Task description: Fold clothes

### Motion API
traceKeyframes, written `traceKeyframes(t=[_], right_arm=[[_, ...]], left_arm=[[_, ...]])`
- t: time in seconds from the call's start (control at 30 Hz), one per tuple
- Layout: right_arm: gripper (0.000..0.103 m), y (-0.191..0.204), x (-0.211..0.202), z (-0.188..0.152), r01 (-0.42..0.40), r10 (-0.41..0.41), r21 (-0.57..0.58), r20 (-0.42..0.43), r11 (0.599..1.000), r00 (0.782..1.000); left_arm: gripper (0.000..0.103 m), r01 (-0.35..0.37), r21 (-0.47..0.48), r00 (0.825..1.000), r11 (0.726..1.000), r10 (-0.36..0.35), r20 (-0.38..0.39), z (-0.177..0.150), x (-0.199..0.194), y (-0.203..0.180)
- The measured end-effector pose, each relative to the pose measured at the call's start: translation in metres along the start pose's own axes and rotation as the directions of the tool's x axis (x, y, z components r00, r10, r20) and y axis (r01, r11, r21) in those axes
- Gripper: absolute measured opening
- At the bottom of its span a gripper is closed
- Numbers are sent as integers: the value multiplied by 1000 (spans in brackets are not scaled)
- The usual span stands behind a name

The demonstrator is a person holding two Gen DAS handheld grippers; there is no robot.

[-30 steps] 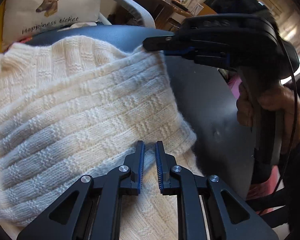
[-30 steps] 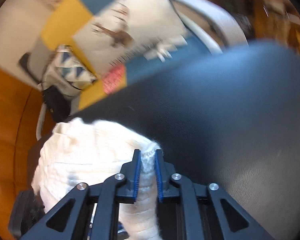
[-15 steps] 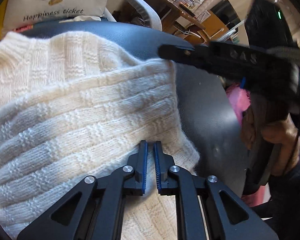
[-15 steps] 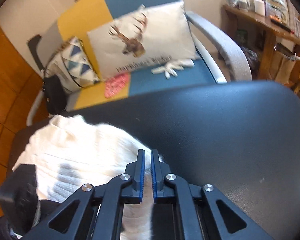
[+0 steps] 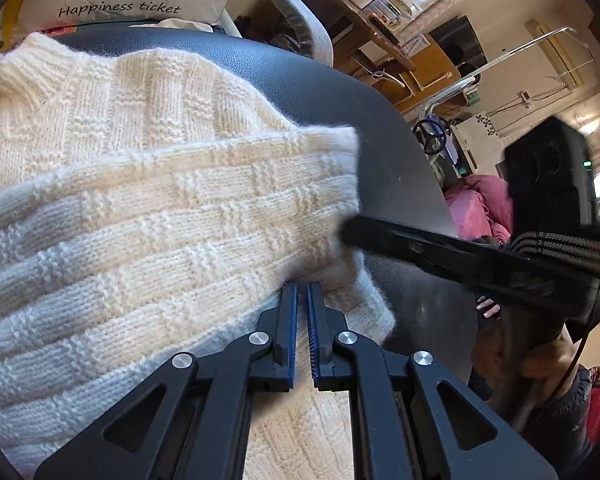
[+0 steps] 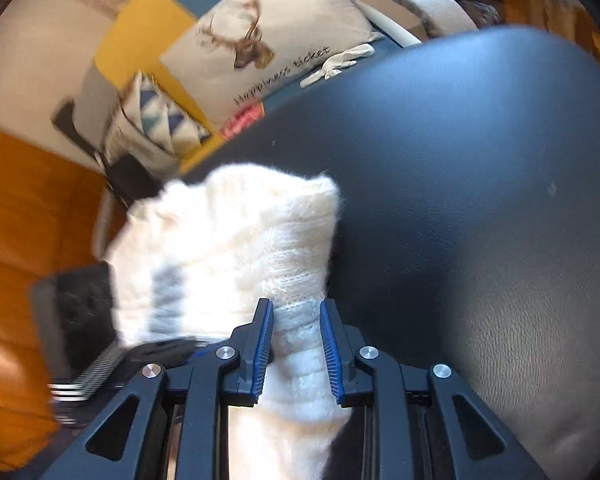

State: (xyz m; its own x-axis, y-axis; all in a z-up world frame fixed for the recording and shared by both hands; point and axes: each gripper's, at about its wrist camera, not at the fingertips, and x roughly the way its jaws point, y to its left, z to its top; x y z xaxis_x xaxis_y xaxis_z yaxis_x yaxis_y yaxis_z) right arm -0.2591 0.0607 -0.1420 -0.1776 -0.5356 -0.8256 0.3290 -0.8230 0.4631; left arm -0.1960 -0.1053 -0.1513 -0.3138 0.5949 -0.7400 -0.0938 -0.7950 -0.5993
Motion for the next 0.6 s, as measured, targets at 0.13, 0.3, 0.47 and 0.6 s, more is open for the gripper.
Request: traceKeyframes(t=[0.13,0.3,0.47,0.6], right_arm=[[13,22,14,3,234,-229,-155,54,960,972],[13,25,-17,8,206,-192,-102,135,973,972],[13,34,-13,23,124,-113,-108,103,986,988],[12,29,24,39,193,-191,-84,29,978,981]], left_arm=[[7,-15,17,1000,1000,15,11,-1,0,-1],[6,20,-18,1000,1000,-20,5,6,5,5],[6,19,-21,1000,1000,-19,7,9,6,3],[6,14,-22,1000,1000,-14,10,11,7,1]])
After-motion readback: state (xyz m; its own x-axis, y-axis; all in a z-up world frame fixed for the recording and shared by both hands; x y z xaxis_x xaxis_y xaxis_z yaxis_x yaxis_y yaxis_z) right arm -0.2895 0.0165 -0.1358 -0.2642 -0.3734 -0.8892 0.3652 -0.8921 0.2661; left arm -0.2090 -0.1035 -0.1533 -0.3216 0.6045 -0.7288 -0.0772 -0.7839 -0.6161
